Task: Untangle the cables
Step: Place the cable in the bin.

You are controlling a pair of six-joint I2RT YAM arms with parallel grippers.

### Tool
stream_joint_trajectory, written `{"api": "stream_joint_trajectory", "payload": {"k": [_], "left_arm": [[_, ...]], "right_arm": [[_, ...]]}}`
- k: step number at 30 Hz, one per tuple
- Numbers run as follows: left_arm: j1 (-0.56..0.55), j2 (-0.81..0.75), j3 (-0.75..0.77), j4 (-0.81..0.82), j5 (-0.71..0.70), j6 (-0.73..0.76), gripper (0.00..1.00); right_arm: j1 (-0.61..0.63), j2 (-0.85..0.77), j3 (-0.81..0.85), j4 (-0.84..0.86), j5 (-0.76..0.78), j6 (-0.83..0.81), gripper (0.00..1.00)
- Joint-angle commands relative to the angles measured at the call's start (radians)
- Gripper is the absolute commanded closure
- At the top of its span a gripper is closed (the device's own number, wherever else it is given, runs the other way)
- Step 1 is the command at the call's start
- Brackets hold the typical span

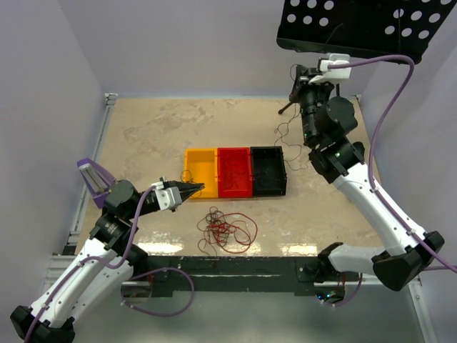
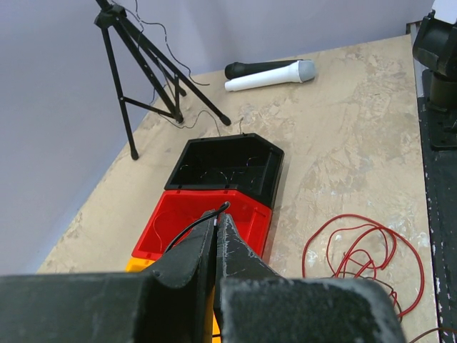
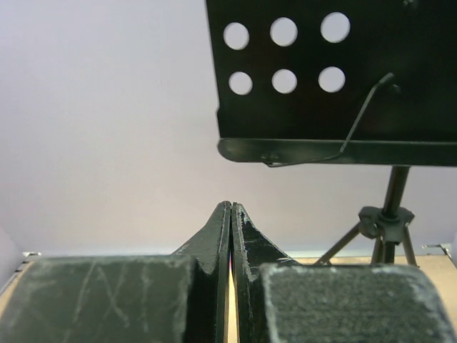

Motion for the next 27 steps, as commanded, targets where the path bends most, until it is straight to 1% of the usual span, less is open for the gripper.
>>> {"api": "stream_joint_trajectory", "payload": {"k": [1,5,8,13,18,24,27], "left_arm": [[0.007,-0.005,0.016,0.023,0.016,0.005,1.00],[0.007,-0.006,0.016,0.025,0.020,0.001,1.00],[0.007,-0.005,0.016,0.020,0.020,-0.001,1.00],[0.009,-0.003,0.018,0.028,0.022,-0.001,1.00],[0.014,-0.003,0.014,0.029,0.025,-0.005,1.00],[0.015,-0.003,0.016,0.028,0.025,-0.002,1.00],[0.014,-0.003,0.014,0.029,0.027,-0.001,1.00]], "right_arm": [[0.020,-0.018,0.100,0.038,0.049,-0.068,1.00],[0.022,-0.009,0.197,0.029,0.077,-0.124,1.00],[0.028,-0.009,0.237,0.029,0.088,-0.154,1.00],[0.037,-0.003,0.277,0.013,0.068,-0.146,1.00],[0.043,-0.017,0.240,0.000,-0.006,-0.071,1.00],[0.054,-0.018,0.168,0.003,-0.055,0.000,1.00],[0.068,-0.017,0.141,0.006,-0.063,0.007,1.00]]}}
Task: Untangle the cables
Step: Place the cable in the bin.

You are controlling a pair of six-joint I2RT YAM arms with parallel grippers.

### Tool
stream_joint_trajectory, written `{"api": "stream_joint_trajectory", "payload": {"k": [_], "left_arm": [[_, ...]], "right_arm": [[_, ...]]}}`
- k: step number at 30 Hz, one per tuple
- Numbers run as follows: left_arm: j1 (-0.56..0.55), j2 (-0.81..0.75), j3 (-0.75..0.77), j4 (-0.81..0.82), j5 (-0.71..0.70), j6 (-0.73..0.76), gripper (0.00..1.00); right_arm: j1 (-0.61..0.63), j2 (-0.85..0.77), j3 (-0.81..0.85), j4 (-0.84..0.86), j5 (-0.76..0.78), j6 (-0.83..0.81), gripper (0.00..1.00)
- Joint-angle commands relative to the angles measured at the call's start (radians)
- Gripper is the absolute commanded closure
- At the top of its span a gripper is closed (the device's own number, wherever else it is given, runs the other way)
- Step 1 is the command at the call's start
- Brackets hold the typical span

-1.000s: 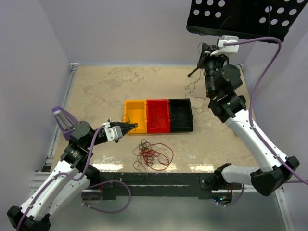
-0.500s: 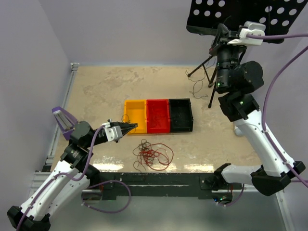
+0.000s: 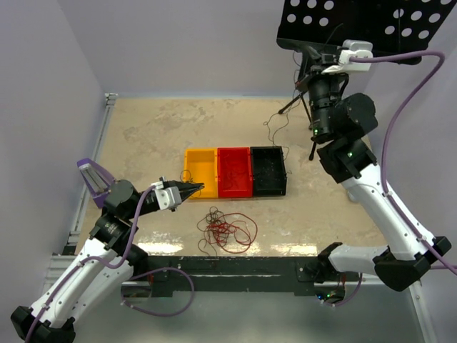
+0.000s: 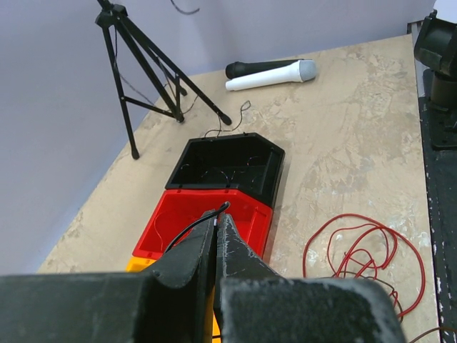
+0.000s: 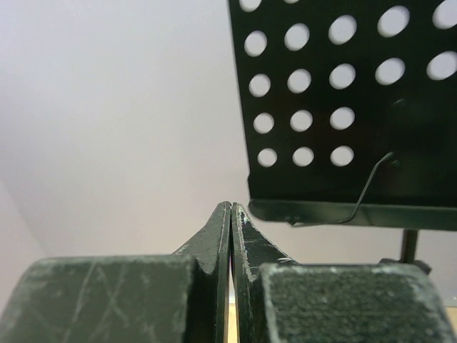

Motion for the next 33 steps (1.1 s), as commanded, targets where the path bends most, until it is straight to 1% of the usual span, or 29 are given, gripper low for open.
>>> {"api": "stream_joint_trajectory", "payload": {"k": [1,2,5,13,20,24,28,33], "left_arm": [[0.007,-0.005,0.014,0.029,0.023,-0.002,1.00],[0.007,-0.006,0.014,0.028,0.021,-0.001,1.00],[0.007,-0.009,0.013,0.028,0.020,0.000,1.00],[0.007,-0.015,0.013,0.020,0.017,0.006,1.00],[0.007,-0.020,0.008,0.020,0.021,0.006,1.00],[0.007,-0.017,0.008,0.032,0.026,0.003,1.00],[0.007,-0.017,0.010,0.029,0.024,0.001,1.00],[0.007,-0.018,0.002,0.025,0.024,0.004,1.00]], "right_arm": [[0.020,-0.012,-0.037,0.010,-0.043,0.042,1.00],[0.024,-0.012,-0.046,0.013,-0.043,0.074,1.00],[0.035,-0.009,-0.090,0.021,-0.042,0.093,1.00],[0.048,-0.002,-0.206,0.054,0.021,0.113,1.00],[0.055,-0.022,-0.275,0.064,0.053,0.153,1.00],[0.077,-0.020,-0.284,0.051,0.082,0.156,1.00],[0.086,-0.055,-0.337,0.047,0.124,0.186,1.00],[0.118,-0.149,-0.413,0.008,0.158,0.225,1.00]]}}
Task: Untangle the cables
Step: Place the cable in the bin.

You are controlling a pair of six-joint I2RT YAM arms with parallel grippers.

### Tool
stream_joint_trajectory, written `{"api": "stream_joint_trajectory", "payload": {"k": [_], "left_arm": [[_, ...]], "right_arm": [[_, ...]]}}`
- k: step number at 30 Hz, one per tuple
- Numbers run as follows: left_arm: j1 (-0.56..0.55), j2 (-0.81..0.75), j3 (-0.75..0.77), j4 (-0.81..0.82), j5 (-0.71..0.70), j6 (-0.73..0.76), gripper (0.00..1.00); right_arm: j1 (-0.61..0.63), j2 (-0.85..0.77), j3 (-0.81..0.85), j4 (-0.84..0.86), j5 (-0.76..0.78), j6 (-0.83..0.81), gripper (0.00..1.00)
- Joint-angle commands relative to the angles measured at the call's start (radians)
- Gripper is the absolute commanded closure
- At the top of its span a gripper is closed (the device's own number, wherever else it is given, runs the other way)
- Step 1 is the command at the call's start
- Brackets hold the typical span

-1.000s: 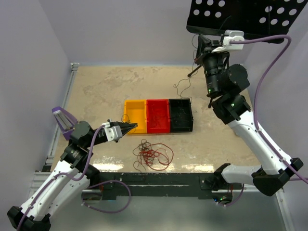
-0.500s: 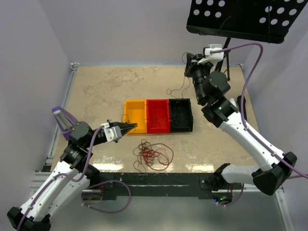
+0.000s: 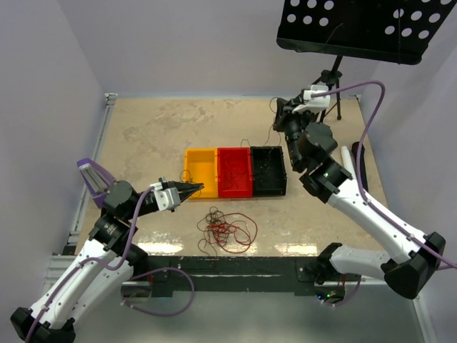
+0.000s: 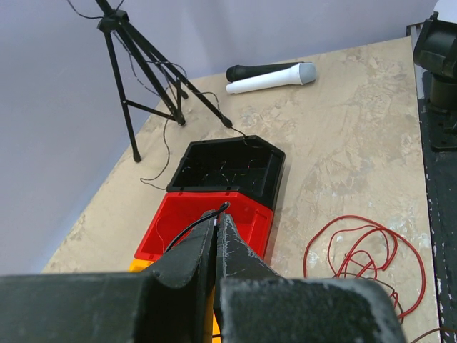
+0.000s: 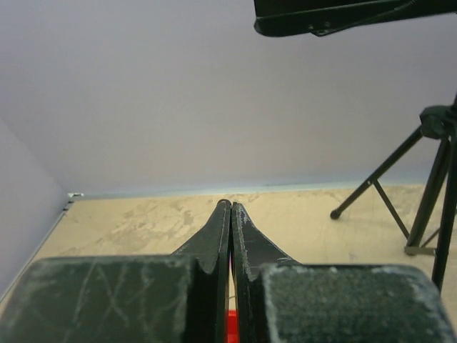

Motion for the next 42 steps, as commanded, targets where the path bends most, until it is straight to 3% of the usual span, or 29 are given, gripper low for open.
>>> {"api": "stream_joint_trajectory", "payload": {"k": [1,9,22,34,42], "left_arm": [[0.009,-0.006,0.001,0.026,0.021,0.004,1.00],[0.007,-0.003,-0.002,0.031,0.027,0.001,1.00],[0.010,-0.009,0.007,0.009,0.032,-0.007,1.00],[0.010,-0.015,0.008,-0.001,0.028,-0.004,1.00],[0.010,-0.013,-0.005,0.026,0.033,-0.013,1.00]], "right_arm": [[0.029,-0.114,-0.047,-0.014,0.070,0.058,1.00],[0.032,-0.293,-0.095,-0.064,0.041,0.070,1.00],[0.032,-0.323,-0.095,-0.160,-0.019,0.139,1.00],[0.032,-0.186,-0.112,-0.239,0.177,0.163,1.00],[0.032,-0.056,-0.090,-0.200,0.261,0.101,1.00]]}}
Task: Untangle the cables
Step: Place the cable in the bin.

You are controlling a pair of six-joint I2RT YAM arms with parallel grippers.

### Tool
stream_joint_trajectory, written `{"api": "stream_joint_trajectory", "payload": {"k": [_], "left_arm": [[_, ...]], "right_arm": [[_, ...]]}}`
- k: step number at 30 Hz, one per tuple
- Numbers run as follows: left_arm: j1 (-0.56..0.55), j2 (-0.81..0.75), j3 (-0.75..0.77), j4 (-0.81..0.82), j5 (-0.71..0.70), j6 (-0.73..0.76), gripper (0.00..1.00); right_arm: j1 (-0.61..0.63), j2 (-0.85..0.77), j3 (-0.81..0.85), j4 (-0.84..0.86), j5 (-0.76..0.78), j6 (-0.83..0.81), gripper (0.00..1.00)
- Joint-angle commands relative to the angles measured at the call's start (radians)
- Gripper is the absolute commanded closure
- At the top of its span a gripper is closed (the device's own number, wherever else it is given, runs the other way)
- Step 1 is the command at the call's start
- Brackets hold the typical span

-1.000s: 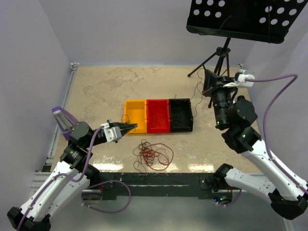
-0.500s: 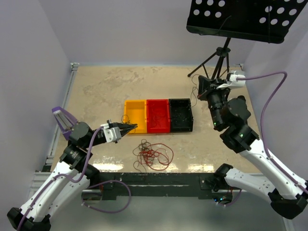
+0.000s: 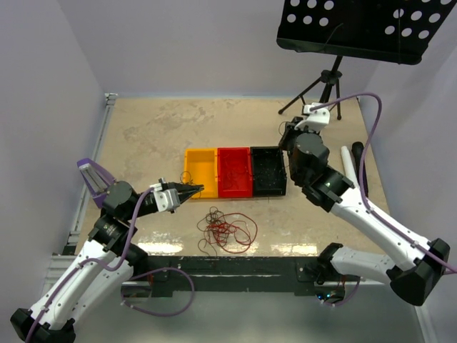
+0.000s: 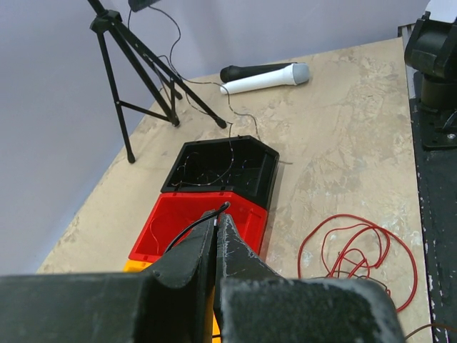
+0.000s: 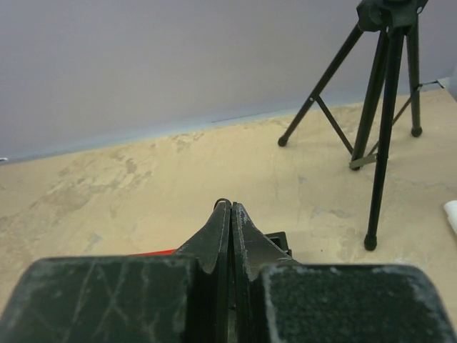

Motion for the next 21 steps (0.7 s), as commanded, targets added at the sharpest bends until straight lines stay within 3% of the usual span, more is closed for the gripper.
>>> {"api": "stream_joint_trajectory", "payload": {"k": [1,11,21], "left_arm": [[0.012,-0.005,-0.007,0.039,0.015,-0.007,1.00],[0.010,-0.005,0.003,0.013,0.004,0.006,1.00],[0.010,-0.011,-0.010,0.013,0.003,0.008,1.00]], "right_arm": [[0.000,0.085,0.047,0.048,0.092,-0.052,1.00],[-0.012,0.301,0.104,0.193,0.065,-0.101,1.00],[-0.057,0.376,0.162,0.337,0.119,-0.292,1.00]]}}
